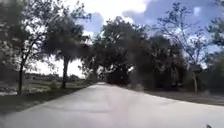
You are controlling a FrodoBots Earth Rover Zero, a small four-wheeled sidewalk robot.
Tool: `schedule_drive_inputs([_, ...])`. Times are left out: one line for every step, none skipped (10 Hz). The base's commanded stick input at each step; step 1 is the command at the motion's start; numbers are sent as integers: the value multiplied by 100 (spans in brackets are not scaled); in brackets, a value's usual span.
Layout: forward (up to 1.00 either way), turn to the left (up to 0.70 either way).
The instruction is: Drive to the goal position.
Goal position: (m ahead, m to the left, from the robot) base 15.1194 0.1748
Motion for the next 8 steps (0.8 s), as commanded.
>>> schedule_drive_inputs([100,0])
schedule_drive_inputs([100,0])
schedule_drive_inputs([100,0])
schedule_drive_inputs([100,0])
schedule_drive_inputs([100,0])
schedule_drive_inputs([100,0])
schedule_drive_inputs([100,0])
schedule_drive_inputs([100,0])
